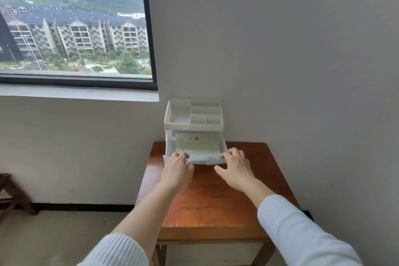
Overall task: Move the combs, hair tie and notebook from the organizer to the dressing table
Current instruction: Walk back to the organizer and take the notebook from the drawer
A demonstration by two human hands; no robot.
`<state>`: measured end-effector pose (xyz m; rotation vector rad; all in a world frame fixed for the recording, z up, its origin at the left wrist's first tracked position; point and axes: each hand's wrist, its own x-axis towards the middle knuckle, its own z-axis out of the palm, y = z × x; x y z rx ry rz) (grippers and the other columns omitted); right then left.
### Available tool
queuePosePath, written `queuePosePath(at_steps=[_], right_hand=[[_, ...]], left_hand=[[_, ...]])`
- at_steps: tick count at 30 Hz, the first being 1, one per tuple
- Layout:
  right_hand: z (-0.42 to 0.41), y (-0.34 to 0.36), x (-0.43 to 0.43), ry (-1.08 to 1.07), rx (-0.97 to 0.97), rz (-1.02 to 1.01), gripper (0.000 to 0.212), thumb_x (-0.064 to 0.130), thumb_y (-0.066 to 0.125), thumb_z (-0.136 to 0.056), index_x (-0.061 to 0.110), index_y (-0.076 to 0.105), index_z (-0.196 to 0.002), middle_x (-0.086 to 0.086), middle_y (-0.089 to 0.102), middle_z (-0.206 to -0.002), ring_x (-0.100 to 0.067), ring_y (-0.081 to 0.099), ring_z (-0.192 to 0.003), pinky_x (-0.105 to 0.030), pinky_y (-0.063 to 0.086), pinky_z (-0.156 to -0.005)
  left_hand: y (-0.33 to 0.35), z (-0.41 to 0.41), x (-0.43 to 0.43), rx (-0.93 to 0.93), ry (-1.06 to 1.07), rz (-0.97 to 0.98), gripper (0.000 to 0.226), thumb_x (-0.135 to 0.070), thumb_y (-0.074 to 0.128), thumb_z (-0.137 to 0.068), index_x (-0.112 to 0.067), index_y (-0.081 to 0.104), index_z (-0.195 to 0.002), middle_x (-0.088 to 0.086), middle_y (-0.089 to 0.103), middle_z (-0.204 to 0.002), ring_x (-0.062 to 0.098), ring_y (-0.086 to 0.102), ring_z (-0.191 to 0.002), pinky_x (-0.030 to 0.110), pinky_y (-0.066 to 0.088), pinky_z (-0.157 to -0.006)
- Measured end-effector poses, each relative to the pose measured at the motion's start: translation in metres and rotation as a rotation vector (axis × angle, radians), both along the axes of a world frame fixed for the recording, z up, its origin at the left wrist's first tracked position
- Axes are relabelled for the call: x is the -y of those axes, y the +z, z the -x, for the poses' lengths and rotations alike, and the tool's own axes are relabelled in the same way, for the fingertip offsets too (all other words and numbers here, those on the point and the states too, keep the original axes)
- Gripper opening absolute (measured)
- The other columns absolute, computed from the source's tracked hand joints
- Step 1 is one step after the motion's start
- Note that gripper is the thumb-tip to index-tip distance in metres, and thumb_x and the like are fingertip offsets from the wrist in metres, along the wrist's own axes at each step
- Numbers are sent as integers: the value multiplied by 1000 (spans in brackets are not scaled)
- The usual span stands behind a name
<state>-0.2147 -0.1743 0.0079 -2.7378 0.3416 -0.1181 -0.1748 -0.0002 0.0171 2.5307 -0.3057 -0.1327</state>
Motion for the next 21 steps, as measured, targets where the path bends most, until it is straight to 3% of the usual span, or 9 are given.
queuePosePath(at_steps=[3, 6, 11, 14, 16, 18, 21], right_hand=[[-42, -2, 8, -52, 6, 22, 47, 46, 51, -86, 20, 53, -125, -2, 41, -135, -23, 32, -124, -40, 31, -103], [-73, -10, 11, -93, -31, 62, 45, 46, 47, -87, 19, 57, -123, -6, 33, -145, -25, 23, -132, -43, 26, -106], [-101, -22, 16, -123, -175, 96, 49, 45, 43, -90, 9, 65, -115, -8, 16, -157, -28, 6, -143, -49, 18, -110], [-112, -25, 21, -124, -246, 90, 49, 43, 43, -90, 6, 64, -114, -7, 12, -159, -29, 2, -145, -50, 16, -111], [-115, -30, 22, -121, -277, 69, 52, 42, 44, -89, 4, 60, -120, -7, 13, -158, -29, 2, -144, -50, 16, -111], [-119, -35, 21, -124, -267, 40, 56, 41, 45, -87, 3, 54, -127, -7, 17, -157, -28, 4, -143, -49, 18, -110], [-124, -37, 19, -151, -243, 1, 61, 43, 48, -83, 4, 52, -128, -7, 25, -152, -27, 10, -140, -48, 23, -106]], left_hand=[[-5, -44, 10, -6, -18, 45, 43, -28, 36, -92, -14, 52, -129, 10, 51, -129, 28, 51, -116, 36, 43, -88], [-12, -84, 14, -30, -16, 36, 44, -28, 37, -93, -9, 50, -130, 14, 54, -128, 28, 52, -115, 36, 42, -92], [-20, -126, 21, -252, 8, 70, 46, -28, 39, -91, -2, 48, -128, 16, 56, -127, 30, 55, -107, 36, 49, -88], [-20, -138, 26, -410, 47, 165, 30, -29, 45, -87, -7, 56, -104, 9, 62, -91, 21, 55, -73, 27, 41, -58], [-20, -142, 28, -465, 89, 175, 28, -30, 47, -85, -7, 56, -99, 2, 52, -70, 15, 46, -57, 24, 33, -49], [-21, -147, 31, -488, 87, 171, 46, -33, 48, -84, -4, 52, -120, 2, 58, -75, 17, 54, -61, 25, 41, -52], [-16, -152, 37, -509, 88, 94, 62, -39, 48, -82, -6, 43, -134, 14, 66, -106, 29, 65, -90, 36, 53, -75]])
